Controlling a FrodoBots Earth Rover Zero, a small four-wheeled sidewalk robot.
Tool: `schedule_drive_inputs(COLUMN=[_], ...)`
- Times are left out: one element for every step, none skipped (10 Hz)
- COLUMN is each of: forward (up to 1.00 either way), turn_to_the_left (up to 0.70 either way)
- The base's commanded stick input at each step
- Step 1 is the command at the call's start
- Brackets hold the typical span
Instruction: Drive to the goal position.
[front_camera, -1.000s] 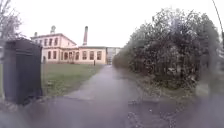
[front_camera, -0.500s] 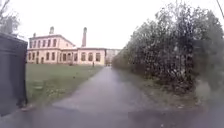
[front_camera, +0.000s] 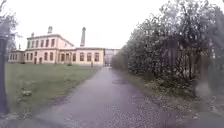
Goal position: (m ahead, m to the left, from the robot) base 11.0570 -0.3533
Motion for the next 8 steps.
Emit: schedule_drive_inputs(forward=[0.85, 0.85, 0.85, 0.85, 0.85, 0.85, 0.85, 0.85], turn_to_the_left=[0.34, 0.26, 0.00, 0.00, 0.00, 0.00, 0.00, 0.00])
